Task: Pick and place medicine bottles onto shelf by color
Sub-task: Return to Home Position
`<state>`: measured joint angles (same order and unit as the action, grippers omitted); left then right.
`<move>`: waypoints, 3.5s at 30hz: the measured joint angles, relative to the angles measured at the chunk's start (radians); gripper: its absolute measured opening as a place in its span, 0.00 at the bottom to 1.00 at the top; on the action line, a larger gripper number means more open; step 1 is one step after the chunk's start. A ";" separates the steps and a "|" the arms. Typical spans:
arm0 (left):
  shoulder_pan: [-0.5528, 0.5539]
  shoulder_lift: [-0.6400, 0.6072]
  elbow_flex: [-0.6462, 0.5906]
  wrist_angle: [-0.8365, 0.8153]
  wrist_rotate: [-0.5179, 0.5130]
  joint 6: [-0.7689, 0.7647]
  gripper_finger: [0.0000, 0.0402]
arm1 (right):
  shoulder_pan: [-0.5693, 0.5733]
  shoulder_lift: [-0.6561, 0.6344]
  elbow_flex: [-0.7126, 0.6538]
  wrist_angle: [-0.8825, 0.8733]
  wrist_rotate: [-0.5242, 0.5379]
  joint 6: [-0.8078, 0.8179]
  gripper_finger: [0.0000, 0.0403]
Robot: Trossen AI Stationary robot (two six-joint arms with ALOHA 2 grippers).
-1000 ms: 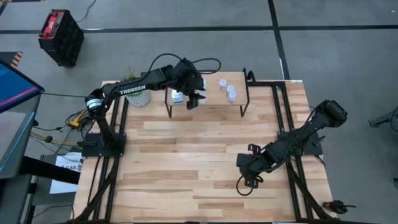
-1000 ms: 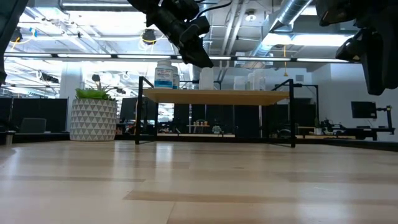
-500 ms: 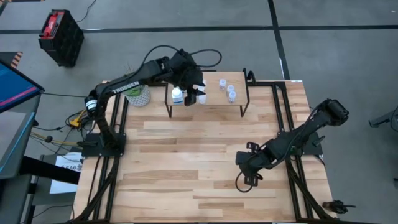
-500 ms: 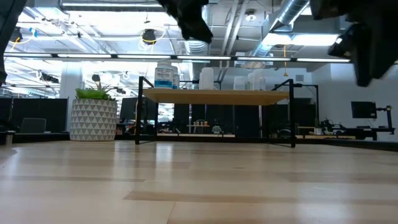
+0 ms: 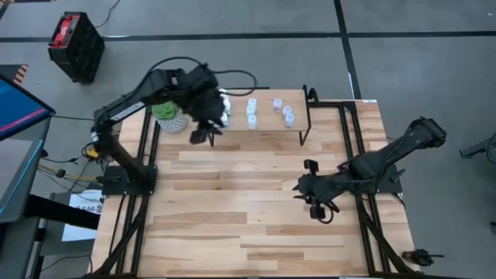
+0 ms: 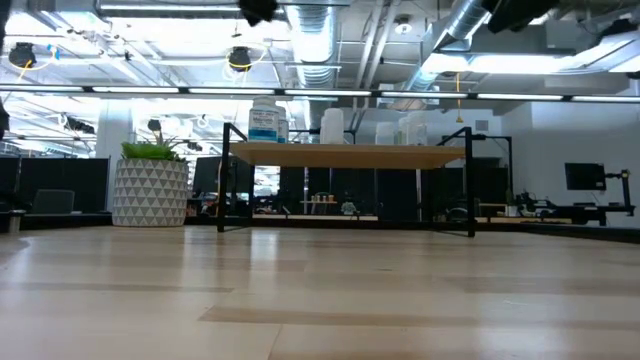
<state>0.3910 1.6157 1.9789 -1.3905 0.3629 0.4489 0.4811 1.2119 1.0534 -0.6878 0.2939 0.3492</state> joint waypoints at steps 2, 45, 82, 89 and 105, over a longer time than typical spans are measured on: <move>0.001 -0.068 -0.052 0.004 -0.002 -0.001 0.27 | -0.008 -0.011 0.000 -0.014 0.000 -0.003 0.34; -0.070 -1.552 -1.790 1.289 -0.171 -0.592 0.19 | -0.246 -0.973 -0.564 0.467 -0.455 -0.264 0.34; -0.070 -1.591 -1.953 1.404 -0.162 -0.627 0.19 | -0.294 -1.208 -1.045 0.752 -0.449 -0.316 0.34; -0.070 -1.590 -1.953 1.402 -0.165 -0.632 0.19 | -0.314 -1.192 -1.045 0.731 -0.397 -0.366 0.34; -0.070 -1.590 -1.953 1.401 -0.167 -0.626 0.19 | -0.340 -1.187 -1.046 0.729 -0.369 -0.218 0.34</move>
<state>0.3206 0.0257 0.0261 0.0101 0.1956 -0.1776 0.1412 0.0254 0.0071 0.0410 -0.0750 0.1314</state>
